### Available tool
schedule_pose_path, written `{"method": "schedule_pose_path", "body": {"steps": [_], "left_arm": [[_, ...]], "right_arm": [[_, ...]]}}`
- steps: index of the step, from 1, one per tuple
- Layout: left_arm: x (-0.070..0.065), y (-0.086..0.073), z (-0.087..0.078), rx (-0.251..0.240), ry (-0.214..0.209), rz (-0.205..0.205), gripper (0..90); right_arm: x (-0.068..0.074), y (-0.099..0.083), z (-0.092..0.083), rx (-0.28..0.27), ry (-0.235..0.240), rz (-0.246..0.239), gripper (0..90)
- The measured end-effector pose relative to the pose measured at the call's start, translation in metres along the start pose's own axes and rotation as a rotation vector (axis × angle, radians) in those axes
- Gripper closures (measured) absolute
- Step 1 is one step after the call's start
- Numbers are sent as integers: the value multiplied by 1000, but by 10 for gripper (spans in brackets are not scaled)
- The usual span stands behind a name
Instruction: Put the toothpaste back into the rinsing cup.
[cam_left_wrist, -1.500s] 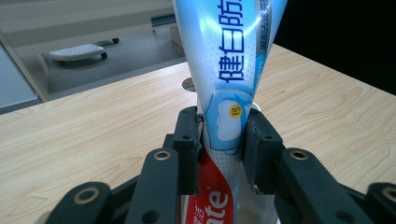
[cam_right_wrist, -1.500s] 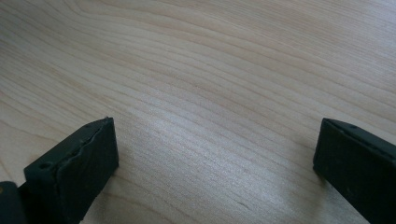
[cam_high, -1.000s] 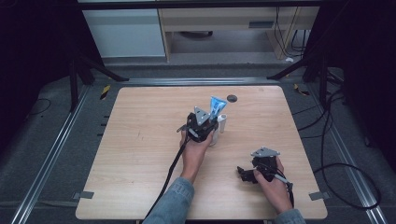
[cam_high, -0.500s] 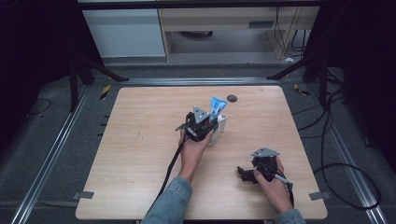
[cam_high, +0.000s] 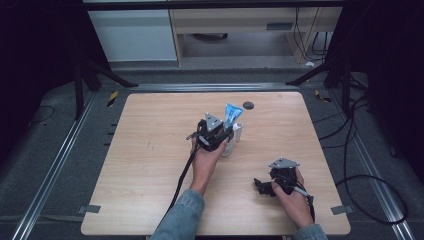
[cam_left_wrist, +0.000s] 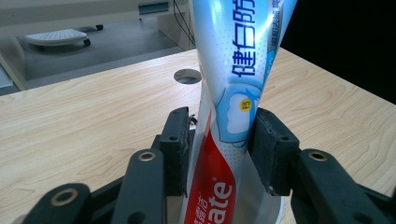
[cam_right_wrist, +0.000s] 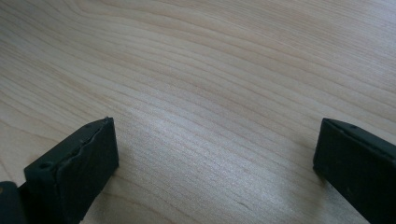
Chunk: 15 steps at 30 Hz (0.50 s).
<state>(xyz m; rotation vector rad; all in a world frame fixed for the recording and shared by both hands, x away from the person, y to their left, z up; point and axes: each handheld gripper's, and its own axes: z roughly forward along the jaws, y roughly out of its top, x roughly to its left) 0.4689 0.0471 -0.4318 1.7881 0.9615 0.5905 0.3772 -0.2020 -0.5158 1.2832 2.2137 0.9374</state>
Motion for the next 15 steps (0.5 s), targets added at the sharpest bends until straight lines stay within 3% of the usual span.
{"method": "schedule_pose_path", "body": {"steps": [8, 15], "left_arm": [[-2, 0, -1, 0, 5, 10, 548], [-4, 0, -4, 9, 27, 25, 458]], "right_arm": [[0, 0, 0, 0, 0, -1, 3], [0, 0, 0, 0, -1, -1, 3]]}}
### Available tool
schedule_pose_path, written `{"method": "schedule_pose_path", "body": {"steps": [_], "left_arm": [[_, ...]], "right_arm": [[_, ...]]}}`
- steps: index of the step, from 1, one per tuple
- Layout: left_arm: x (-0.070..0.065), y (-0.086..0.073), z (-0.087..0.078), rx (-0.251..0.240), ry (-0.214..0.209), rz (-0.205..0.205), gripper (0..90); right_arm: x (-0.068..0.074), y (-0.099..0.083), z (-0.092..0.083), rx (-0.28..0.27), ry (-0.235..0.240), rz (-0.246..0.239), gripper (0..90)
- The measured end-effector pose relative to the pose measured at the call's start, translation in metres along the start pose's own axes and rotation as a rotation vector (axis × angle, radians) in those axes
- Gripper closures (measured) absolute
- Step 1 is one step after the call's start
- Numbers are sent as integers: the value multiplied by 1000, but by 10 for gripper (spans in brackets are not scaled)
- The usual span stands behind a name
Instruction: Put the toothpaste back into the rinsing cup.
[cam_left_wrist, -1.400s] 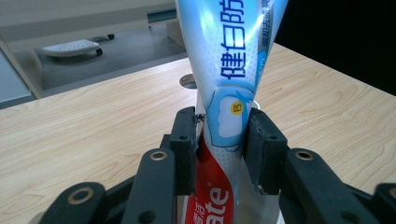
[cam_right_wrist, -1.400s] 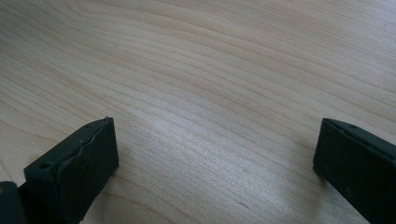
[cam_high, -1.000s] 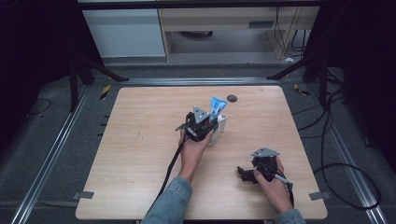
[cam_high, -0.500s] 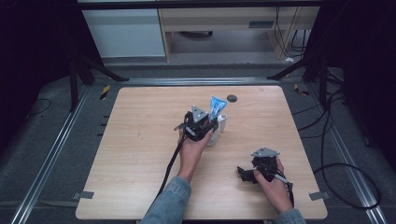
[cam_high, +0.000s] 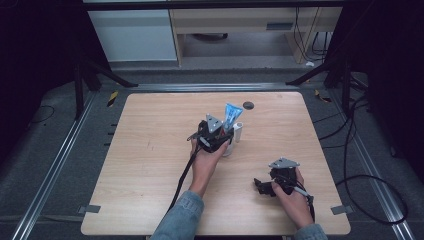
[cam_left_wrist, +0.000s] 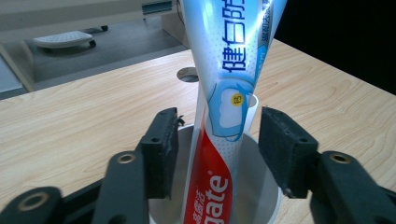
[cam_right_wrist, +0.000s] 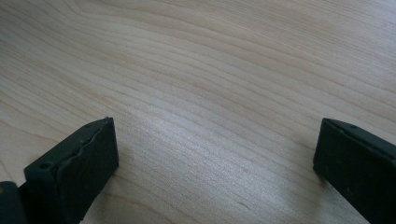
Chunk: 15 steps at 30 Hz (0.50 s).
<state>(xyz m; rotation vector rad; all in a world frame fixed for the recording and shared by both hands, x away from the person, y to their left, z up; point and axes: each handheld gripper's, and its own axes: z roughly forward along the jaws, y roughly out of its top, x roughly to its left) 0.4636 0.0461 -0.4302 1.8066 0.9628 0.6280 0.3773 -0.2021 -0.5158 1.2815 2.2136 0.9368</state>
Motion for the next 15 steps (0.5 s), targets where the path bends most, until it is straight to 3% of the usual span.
{"method": "schedule_pose_path", "body": {"steps": [15], "left_arm": [[-2, 1, -14, 73, -38, 34, 248]], "right_arm": [[0, 0, 0, 0, 0, 0, 3]]}}
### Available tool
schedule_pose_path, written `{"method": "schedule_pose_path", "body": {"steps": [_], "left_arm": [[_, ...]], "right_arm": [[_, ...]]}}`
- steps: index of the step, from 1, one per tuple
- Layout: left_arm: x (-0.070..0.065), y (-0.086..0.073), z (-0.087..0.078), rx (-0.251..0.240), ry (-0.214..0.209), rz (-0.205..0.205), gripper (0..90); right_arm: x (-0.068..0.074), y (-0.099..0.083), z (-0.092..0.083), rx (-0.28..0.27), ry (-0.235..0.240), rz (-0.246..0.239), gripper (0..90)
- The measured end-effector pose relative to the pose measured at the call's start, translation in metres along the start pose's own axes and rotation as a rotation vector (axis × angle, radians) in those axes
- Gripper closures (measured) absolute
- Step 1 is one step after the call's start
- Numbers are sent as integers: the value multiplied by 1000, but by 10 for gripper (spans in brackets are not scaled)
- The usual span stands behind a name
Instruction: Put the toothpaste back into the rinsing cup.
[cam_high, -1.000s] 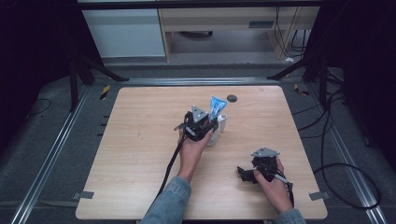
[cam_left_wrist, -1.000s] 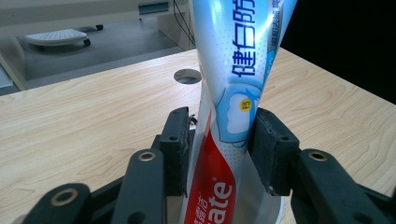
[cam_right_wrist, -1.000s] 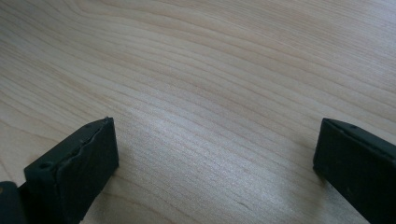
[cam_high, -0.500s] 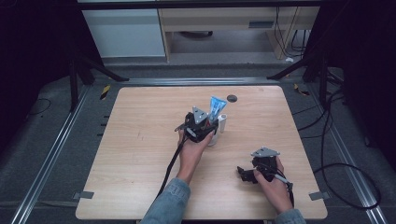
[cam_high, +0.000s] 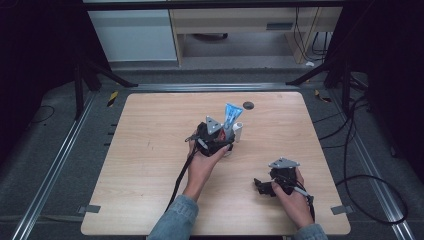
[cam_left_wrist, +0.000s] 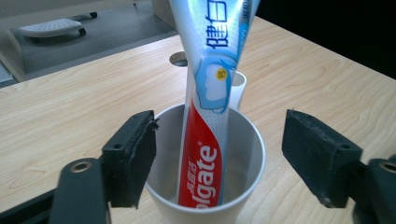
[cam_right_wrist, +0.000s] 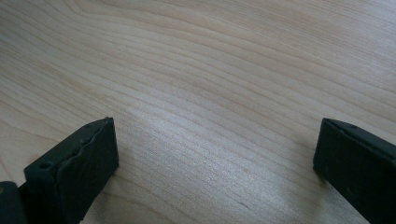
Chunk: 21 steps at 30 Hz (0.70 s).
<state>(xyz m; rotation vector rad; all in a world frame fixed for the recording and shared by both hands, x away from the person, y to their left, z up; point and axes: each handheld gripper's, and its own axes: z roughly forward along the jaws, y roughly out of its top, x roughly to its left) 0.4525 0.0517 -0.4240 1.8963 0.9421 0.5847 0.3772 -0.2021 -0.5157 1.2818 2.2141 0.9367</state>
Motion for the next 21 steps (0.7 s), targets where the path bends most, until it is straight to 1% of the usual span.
{"method": "schedule_pose_path", "body": {"steps": [7, 8, 9, 12, 15, 17, 18, 21], "left_arm": [[-4, 2, -12, 38, -7, 33, 149], [-4, 2, -14, 43, -11, 29, 140], [-5, 1, -17, 46, -26, 10, 133], [-6, -3, -22, 58, -36, 0, 113], [-8, -9, -29, 80, -53, 9, 98], [-8, -12, -32, 92, -54, 24, 91], [-8, -14, -35, 102, -51, 38, 87], [-4, -19, -42, 116, -45, 42, 79]], "right_arm": [[0, 0, 0, 0, 0, -1, 3], [0, 0, 0, 0, 0, 1, 3], [0, 0, 0, 0, 0, 1, 3], [0, 0, 0, 0, 0, -1, 3], [0, 0, 0, 0, 0, 1, 3], [0, 0, 0, 0, 0, 1, 3], [0, 0, 0, 0, 0, 1, 3], [0, 0, 0, 1, 0, 1, 3]]}}
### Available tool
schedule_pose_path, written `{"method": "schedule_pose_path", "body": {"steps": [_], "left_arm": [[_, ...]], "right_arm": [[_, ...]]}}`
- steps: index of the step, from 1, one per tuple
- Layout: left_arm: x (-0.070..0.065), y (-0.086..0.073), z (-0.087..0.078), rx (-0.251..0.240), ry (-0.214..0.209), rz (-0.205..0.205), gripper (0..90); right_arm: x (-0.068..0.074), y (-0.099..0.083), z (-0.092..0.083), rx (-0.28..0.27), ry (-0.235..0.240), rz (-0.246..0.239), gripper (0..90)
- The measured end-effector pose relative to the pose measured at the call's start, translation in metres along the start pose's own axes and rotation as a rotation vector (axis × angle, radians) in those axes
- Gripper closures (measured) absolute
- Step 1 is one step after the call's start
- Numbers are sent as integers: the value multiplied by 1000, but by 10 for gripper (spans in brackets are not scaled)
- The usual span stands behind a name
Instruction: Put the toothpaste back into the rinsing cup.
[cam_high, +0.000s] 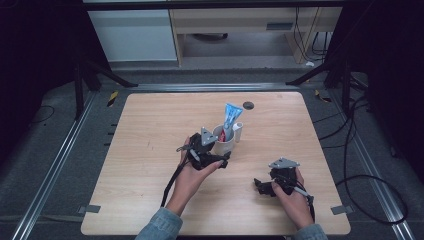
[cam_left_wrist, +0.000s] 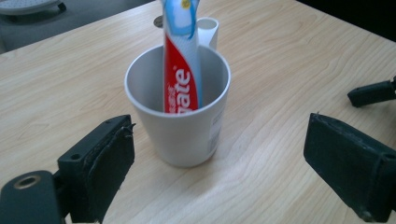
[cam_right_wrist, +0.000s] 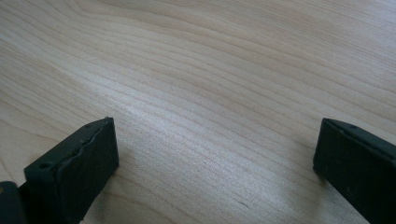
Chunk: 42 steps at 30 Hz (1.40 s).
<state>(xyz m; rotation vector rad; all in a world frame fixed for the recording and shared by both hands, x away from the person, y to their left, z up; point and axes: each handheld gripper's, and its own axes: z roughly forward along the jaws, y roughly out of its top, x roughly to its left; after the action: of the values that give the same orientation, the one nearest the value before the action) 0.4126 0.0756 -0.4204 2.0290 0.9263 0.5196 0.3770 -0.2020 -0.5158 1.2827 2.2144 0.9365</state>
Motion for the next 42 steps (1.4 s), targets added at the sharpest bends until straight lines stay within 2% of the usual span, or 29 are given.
{"method": "schedule_pose_path", "body": {"steps": [6, 12, 18, 22, 28, 36, 38, 40, 42], "left_arm": [[10, -9, -11, 24, 22, 7, 77], [31, -22, -27, 35, 66, -27, 77], [56, -33, -36, 74, 121, -46, 77], [68, -41, -37, 104, 145, -49, 76], [87, -61, -33, 187, 185, -58, 68], [113, -85, -32, 259, 212, -82, 57], [122, -91, -32, 278, 227, -102, 56], [129, -96, -33, 267, 228, -126, 56], [134, -100, -33, 264, 227, -132, 55]], "right_arm": [[0, 0, 0, -1, 0, -1, 3], [0, 0, 0, -1, 0, 0, 3], [0, 0, 0, -1, 0, 1, 3], [0, 0, 0, -1, 0, 1, 3], [0, 0, 0, -1, 0, 1, 3], [0, 0, 0, -1, 0, 1, 3], [0, 0, 0, -1, 0, 1, 3], [0, 0, 0, -1, 0, 2, 3], [0, 0, 0, -1, 0, 1, 3]]}}
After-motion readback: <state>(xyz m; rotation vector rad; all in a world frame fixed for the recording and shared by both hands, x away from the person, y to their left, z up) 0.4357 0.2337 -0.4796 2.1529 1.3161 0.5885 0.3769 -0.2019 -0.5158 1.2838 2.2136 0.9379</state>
